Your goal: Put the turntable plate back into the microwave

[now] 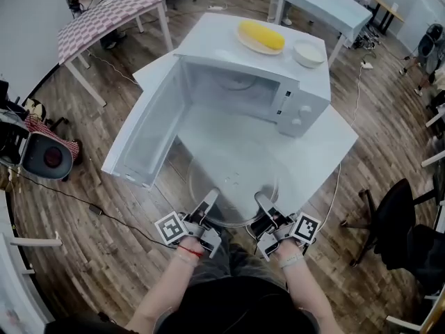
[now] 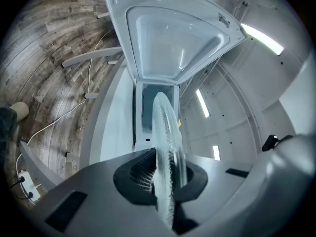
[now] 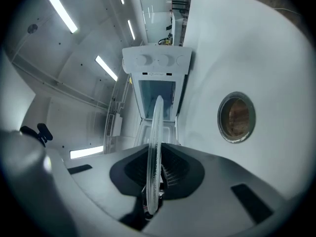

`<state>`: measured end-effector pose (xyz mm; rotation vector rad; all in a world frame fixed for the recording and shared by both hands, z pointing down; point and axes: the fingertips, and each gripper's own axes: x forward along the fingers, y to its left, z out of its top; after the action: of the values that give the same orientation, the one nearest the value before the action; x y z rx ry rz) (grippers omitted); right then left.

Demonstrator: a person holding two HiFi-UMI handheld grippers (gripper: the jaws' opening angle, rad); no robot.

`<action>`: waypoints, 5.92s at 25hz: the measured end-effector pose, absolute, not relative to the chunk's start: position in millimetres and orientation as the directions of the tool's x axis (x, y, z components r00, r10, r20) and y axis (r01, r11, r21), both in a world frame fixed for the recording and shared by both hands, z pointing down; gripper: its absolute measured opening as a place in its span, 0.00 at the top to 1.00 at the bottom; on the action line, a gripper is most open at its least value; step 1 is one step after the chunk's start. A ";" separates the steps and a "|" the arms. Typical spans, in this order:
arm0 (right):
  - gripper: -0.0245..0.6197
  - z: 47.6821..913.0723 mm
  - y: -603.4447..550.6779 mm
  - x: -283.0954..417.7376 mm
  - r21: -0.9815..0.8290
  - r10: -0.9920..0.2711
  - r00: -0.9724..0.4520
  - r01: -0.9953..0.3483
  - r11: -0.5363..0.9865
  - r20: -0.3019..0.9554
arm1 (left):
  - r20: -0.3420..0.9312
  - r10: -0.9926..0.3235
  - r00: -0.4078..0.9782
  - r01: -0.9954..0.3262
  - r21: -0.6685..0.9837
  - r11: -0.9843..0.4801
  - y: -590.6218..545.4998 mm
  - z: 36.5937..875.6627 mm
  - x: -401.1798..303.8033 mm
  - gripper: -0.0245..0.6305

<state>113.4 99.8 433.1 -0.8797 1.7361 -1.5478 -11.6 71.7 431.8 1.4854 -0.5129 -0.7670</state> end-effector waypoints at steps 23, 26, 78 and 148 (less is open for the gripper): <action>0.90 456.9 4.9 114.5 -1.000 -0.862 -0.507 -0.023 0.015 -0.001 | -0.108 -0.725 0.680 0.145 0.989 -0.011 -26.8 454.0 -9.8 0.92; 0.90 457.9 -9.2 117.6 -0.999 -0.864 -0.503 -0.031 0.011 0.006 | -0.104 -0.725 0.681 0.147 0.989 -0.004 -41.1 456.0 -7.1 0.92; 0.90 474.6 -106.2 115.8 -1.000 -0.884 -0.468 0.013 -0.018 0.010 | -0.125 -0.810 0.573 0.168 0.985 -0.034 -196.4 470.2 13.7 0.91; 0.88 477.2 -177.0 127.4 -0.992 -0.910 -0.400 0.012 -0.124 0.109 | -0.127 -0.704 0.699 0.194 0.981 0.016 -174.9 471.5 29.3 0.90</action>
<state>127.4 -177.0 477.2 -1.0469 1.4173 -1.6179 29.3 -174.9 471.5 1.3897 -0.4613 -0.7384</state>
